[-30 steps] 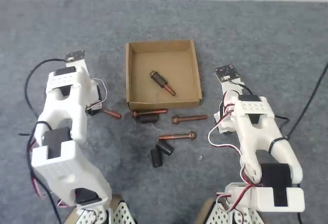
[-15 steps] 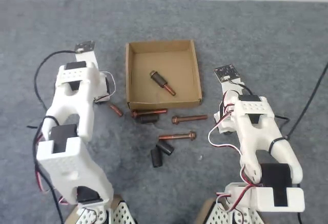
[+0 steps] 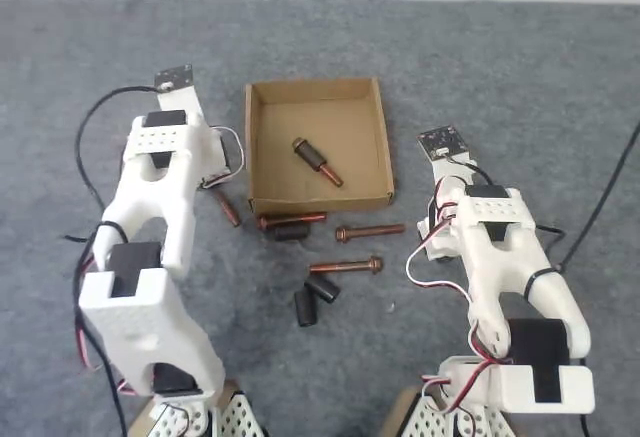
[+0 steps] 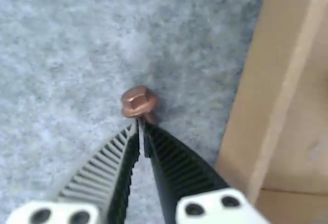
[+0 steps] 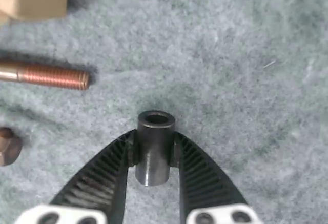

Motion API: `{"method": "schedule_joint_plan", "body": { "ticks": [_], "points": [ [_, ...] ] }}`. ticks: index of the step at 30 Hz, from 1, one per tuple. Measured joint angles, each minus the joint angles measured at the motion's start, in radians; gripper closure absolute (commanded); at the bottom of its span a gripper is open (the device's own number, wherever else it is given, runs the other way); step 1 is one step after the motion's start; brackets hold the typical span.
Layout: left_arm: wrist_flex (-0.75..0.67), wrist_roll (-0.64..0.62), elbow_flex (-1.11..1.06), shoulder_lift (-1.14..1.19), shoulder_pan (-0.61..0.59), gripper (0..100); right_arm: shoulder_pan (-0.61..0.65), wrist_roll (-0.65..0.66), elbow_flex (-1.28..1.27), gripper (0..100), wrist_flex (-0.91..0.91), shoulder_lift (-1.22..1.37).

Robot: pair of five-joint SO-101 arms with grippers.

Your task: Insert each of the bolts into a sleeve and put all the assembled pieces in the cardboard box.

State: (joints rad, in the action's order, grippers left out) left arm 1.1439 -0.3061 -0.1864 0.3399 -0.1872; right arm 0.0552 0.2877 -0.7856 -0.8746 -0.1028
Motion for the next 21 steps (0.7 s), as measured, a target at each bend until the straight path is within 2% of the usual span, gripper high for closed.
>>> {"method": "schedule_joint_plan", "body": {
  "ticks": [5, 10, 15, 21],
  "points": [
    [-0.002, 0.0, -0.002, -0.005, -0.008, 93, 0.0, 0.0, 0.0, 99.2, 0.0, 0.0],
    [-0.044, 0.0, -0.095, -0.083, -0.005, 93, 0.0, 0.0, 0.0, 99.2, 0.0, 0.0],
    [-0.141, -0.103, -0.18, -0.112, -0.005, 93, 0.0, 0.0, 0.0, 99.2, 0.0, 0.0],
    [-0.16, -0.176, -0.187, -0.112, -0.005, 93, 0.0, 0.0, 0.0, 99.2, 0.0, 0.0]
  ]
}}
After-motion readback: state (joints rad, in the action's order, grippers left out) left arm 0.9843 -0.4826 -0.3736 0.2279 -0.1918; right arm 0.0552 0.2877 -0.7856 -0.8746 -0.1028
